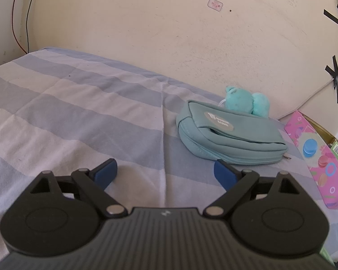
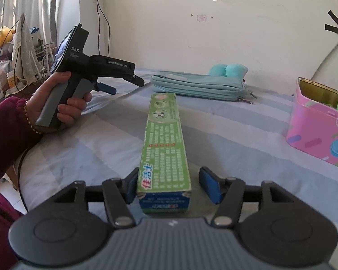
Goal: Organize objects
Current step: 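Carry the Crest toothpaste box toward the pink tin with the right tool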
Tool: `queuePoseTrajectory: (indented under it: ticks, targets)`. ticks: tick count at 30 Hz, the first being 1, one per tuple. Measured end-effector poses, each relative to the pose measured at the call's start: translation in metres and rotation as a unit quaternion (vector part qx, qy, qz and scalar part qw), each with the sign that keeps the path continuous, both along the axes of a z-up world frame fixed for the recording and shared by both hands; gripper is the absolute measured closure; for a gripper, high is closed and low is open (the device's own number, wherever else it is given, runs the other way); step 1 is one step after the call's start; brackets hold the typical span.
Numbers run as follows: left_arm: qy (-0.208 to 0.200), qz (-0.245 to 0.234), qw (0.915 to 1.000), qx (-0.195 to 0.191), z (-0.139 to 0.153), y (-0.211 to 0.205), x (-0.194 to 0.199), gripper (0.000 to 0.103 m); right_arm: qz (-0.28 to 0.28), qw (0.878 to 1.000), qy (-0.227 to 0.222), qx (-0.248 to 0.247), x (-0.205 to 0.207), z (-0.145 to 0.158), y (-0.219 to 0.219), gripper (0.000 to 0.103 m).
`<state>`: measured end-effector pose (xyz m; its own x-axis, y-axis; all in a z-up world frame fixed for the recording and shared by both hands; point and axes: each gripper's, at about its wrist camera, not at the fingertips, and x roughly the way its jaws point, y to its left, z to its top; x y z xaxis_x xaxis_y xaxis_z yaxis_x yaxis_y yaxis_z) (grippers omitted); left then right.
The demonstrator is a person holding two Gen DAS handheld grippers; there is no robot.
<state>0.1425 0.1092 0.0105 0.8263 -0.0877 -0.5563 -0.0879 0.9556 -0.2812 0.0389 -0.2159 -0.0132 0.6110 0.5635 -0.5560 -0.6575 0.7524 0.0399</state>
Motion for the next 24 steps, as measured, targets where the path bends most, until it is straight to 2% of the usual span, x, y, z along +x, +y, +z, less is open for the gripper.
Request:
queuePoseTrajectory:
  ticks: [9,12,19,24]
  targets:
    - [0.0,-0.001,1.0,-0.001,0.0,0.001,-0.001,0.008,-0.006,1.0,-0.001,-0.001,0.0,0.0,0.0,0.045]
    - [0.0,0.0,1.0,-0.002,0.001,0.0,-0.002,0.008,-0.017,1.0,-0.006,-0.005,-0.001,0.0,-0.001,0.058]
    - [-0.001,-0.002,1.0,-0.006,0.004,-0.002,-0.005,0.008,-0.028,0.999,-0.021,-0.032,-0.009,0.002,-0.013,0.059]
    - [-0.005,-0.036,0.9992,-0.017,0.005,-0.009,-0.004,0.008,-0.054,0.996,-0.036,-0.057,-0.017,0.004,-0.034,0.059]
